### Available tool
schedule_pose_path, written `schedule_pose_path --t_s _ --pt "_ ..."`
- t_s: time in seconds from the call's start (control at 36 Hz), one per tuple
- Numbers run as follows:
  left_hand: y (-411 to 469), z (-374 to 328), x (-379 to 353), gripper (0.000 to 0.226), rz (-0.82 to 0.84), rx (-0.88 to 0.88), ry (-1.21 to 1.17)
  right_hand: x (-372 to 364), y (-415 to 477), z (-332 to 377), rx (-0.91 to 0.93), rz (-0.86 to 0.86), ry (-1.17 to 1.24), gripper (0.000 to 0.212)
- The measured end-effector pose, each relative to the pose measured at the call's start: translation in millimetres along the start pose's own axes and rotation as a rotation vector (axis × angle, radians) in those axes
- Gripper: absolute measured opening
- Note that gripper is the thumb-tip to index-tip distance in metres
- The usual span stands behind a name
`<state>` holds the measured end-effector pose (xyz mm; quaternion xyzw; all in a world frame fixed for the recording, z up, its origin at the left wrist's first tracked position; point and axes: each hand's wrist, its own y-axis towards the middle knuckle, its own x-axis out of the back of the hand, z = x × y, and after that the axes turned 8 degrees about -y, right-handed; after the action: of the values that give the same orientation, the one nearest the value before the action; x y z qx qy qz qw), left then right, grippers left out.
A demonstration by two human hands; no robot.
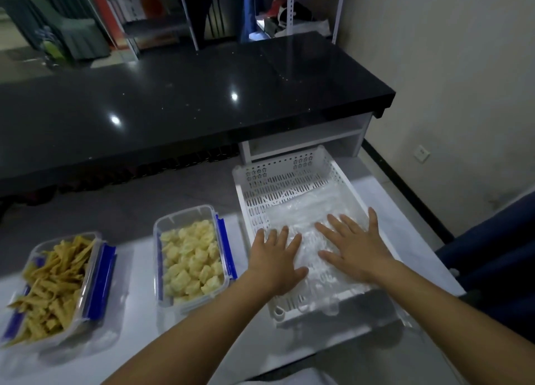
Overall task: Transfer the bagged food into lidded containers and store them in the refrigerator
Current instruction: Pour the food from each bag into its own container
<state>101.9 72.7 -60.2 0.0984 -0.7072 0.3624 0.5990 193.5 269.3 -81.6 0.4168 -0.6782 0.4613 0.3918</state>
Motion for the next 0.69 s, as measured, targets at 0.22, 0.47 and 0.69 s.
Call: schedule_pose_path --t_s 0.22,0.47,0.69 --pt "-6.6 6.0 14.5 0.078 0.013 -0.059 -0.091 24.4 -4.3 -0.6 -0.029 0.065 0.173 0.076" --pt "-81.8 81.3 55.1 0.074 -0.259 -0.037 -0.421 131.3 -22.1 17.4 -0.068 -0.102 0.424 0.068" --pt "-214.4 161.6 -4.0 0.076 -0.6 0.35 -0.803 180.8 -37.6 169.0 0.301 -0.266 0.686 0.06"
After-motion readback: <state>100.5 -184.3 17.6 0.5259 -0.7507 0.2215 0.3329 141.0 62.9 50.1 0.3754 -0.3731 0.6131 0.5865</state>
